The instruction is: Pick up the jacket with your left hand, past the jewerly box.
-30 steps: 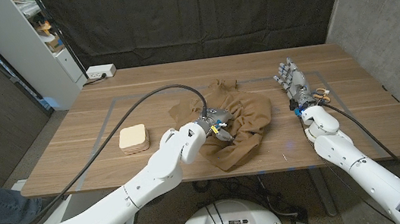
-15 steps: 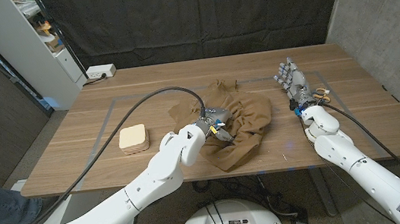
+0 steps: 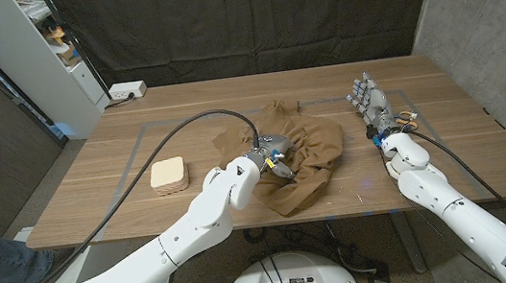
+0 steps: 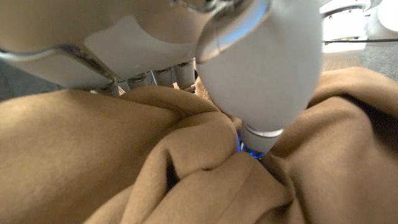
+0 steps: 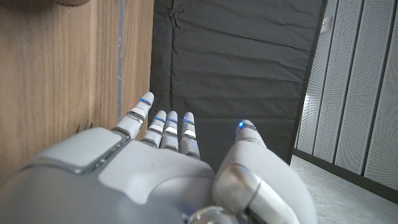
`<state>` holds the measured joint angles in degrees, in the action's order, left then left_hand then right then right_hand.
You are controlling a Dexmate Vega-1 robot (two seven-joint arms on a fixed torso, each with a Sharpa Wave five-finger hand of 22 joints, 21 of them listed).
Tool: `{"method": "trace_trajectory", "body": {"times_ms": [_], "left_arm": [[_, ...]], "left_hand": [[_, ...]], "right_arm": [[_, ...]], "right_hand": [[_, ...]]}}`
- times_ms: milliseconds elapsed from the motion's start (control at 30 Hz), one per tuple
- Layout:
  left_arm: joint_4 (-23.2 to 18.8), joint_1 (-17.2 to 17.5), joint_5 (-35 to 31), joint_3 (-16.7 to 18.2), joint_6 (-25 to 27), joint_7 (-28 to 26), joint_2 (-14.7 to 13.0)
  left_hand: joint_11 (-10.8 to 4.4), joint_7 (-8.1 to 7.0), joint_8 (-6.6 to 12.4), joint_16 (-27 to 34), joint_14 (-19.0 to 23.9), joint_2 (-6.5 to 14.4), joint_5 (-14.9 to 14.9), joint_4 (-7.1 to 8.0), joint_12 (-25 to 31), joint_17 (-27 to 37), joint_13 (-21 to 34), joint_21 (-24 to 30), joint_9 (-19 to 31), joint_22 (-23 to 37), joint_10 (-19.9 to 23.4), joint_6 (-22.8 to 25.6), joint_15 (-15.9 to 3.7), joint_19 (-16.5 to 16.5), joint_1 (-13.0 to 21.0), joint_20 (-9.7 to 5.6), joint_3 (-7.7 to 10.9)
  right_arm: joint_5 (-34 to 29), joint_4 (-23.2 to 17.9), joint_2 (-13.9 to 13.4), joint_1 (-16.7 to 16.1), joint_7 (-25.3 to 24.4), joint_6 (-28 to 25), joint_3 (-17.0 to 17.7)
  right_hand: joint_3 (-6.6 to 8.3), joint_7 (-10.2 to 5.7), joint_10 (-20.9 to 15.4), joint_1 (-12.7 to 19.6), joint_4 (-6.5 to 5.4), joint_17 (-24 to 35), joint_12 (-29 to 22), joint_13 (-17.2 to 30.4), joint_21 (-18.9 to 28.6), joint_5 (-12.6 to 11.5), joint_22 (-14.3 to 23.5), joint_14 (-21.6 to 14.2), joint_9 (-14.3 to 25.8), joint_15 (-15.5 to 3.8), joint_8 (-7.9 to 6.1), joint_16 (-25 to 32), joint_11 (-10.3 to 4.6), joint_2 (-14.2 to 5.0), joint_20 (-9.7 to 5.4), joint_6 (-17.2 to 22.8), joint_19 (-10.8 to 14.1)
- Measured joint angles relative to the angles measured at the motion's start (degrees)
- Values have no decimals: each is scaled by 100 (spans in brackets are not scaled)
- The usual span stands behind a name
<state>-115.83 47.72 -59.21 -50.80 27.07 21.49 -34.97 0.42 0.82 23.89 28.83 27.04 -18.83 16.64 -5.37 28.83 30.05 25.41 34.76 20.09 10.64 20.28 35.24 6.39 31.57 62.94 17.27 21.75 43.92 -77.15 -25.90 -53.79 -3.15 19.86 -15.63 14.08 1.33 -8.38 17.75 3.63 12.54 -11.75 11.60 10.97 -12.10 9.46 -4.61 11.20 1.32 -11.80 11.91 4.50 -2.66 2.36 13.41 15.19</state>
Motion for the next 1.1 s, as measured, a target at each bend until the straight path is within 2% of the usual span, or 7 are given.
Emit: {"method": "trace_trajectory", "body": {"times_ms": [233,500,667,800,1000,1033,1100], "left_arm": [[-124,4,-64,12,125,0,-17],[-263,34,-180,48,272,13,-22],[-329,49,-218,93,300,13,-25],[-364,63,-244,126,331,-30,-26],[-414,91,-250,203,335,-150,-28],[-418,92,-250,208,335,-176,-28],[-436,98,-247,238,330,-240,-29]], "left_hand": [[-1,31,46,35,477,-45,61,0,22,71,51,84,59,0,16,31,-414,765,90,-231,0],[-31,38,46,67,744,1115,69,23,22,150,104,174,83,23,47,82,-681,977,1211,-533,23],[-21,31,46,70,808,1179,98,23,22,214,130,229,121,24,97,91,-746,1165,1248,-721,23],[-22,33,46,88,854,1639,98,23,22,228,157,255,134,324,98,93,-732,1266,1710,-885,23],[-42,39,72,91,855,1884,139,22,62,268,200,330,160,370,118,144,-732,1306,1956,-966,22],[-42,39,72,92,855,1940,139,22,62,295,209,330,161,370,118,144,-732,1518,2013,-1205,22],[-50,59,72,131,855,1985,139,22,62,315,210,365,180,370,172,164,-733,1560,2057,-1258,22]], "right_arm": [[24,40,14,42,57,-2,-1],[46,110,49,88,111,-3,-21],[63,119,55,91,132,-3,-25],[69,121,58,92,135,-3,-25],[77,82,52,77,133,-8,-14],[78,72,48,74,132,-9,-10],[79,46,40,69,123,-11,-4]], "right_hand": [[2,0,0,0,1,0,0,0,0,0,0,0,0,0,0,0,0,0,0,0,0],[24,0,0,0,23,0,0,-1,0,0,0,23,0,22,0,0,0,0,21,0,22],[24,0,0,0,23,0,0,-1,0,0,0,23,0,22,0,0,0,0,21,0,21],[24,0,0,0,23,0,0,-1,0,0,0,23,0,22,0,0,0,0,21,0,21],[24,0,0,0,23,0,0,-1,0,0,0,22,0,21,0,0,0,0,21,0,21],[24,0,0,0,23,0,0,-1,0,0,0,22,0,21,0,0,0,0,20,0,21],[24,0,0,0,23,0,0,-1,0,0,0,22,0,21,0,0,0,0,20,0,21]]}}
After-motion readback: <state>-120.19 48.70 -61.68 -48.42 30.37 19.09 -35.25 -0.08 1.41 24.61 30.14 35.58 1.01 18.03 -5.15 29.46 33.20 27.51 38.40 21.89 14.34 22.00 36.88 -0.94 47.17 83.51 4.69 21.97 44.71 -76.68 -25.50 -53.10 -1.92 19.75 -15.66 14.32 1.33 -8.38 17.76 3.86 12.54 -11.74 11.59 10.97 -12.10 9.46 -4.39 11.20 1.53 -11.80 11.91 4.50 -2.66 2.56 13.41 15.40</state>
